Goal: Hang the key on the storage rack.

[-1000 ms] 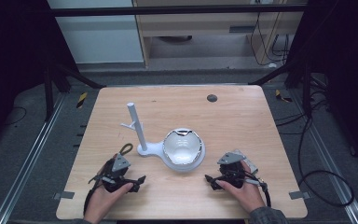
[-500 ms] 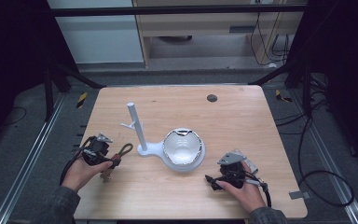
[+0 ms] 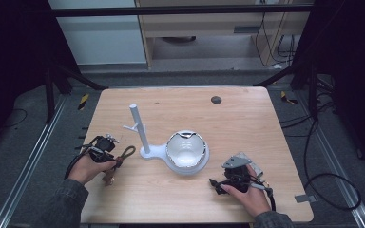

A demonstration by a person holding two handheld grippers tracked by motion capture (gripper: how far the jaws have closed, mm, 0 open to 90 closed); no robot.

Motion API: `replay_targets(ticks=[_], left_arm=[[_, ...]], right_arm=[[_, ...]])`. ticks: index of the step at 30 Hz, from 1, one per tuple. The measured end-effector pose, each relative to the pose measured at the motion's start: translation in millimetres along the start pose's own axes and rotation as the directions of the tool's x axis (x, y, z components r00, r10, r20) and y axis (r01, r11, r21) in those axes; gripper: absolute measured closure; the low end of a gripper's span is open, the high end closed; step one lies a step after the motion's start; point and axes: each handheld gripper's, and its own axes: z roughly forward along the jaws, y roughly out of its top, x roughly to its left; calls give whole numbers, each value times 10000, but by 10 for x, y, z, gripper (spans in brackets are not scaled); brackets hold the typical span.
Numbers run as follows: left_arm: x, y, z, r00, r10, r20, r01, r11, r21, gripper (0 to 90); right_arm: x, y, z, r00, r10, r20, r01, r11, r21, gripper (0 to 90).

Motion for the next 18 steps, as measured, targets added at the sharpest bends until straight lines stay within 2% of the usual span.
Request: replay_targets(ticks=[5,10,15,18], left_arm=[[24,24,41,9999,103,51,-104,9996,271,532],[38,29,49,10000,77,31,-77,9997,223,556],[23,55,65,9996,289,60,-291,9990,335,570],[27,56,81,9997,237,53,-238,9990,366,587]], right_arm=[[1,0,0,10000,9,1,-9,10000,-4,52],[3,-1,-2,10000,10,-7,-10,10000,-12,52],[3,-3,-3,10000,-27,2,27,10000,0,52],[4,-3,-4,10000,-13,-14,13,10000,9,51]])
